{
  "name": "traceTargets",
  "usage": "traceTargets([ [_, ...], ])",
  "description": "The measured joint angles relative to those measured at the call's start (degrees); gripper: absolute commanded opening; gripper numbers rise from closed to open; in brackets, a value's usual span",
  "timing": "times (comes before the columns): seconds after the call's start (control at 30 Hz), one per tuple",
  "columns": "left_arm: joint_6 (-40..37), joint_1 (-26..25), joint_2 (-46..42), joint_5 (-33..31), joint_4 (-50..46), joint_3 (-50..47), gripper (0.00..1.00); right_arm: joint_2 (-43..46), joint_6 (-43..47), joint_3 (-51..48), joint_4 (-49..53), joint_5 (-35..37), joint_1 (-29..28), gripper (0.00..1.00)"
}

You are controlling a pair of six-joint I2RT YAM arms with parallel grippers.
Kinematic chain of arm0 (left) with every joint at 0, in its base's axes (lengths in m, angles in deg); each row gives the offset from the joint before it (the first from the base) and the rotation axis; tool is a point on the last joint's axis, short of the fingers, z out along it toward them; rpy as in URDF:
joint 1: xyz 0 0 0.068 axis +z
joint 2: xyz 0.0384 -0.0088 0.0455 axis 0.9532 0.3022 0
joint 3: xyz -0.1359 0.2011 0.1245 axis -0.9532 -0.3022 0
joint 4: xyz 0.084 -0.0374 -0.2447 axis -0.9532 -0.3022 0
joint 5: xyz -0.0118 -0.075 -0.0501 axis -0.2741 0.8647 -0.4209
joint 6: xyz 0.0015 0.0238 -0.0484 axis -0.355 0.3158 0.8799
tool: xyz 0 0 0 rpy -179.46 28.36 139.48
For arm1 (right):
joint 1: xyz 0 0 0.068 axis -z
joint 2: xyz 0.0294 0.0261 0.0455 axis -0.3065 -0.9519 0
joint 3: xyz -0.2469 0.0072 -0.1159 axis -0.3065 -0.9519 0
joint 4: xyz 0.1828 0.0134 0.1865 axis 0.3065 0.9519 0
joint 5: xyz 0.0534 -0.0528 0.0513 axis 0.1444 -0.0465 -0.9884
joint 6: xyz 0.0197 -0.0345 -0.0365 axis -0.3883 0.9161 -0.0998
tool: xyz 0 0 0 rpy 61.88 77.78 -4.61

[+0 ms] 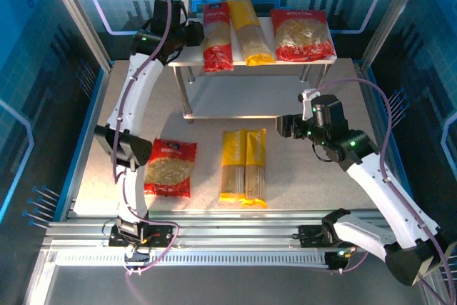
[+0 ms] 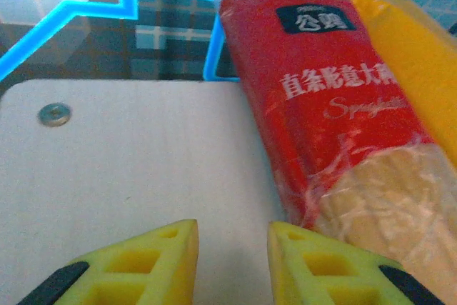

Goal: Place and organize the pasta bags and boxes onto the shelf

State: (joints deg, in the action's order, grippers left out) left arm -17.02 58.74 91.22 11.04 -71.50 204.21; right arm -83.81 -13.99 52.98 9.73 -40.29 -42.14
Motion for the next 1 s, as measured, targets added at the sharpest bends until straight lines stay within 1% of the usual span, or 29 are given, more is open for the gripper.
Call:
traceTargets([
  [0.3, 0.0, -0.8, 2.4, 2.4, 0.0, 3.0, 0.33, 0.0, 0.0, 0.0, 0.1, 0.0, 0.0, 0.85],
  [0.53, 0.0, -2.8, 5.0, 2.9, 0.2, 6.6, 0.34, 0.0, 0.0, 0.0, 0.2, 0.3, 0.0, 0.85],
  [1.0, 0.0, -3.4, 6.6, 4.0, 2.4, 7.4, 0.37, 0.9, 0.0, 0.0, 0.2, 1.0, 0.1, 0.85],
])
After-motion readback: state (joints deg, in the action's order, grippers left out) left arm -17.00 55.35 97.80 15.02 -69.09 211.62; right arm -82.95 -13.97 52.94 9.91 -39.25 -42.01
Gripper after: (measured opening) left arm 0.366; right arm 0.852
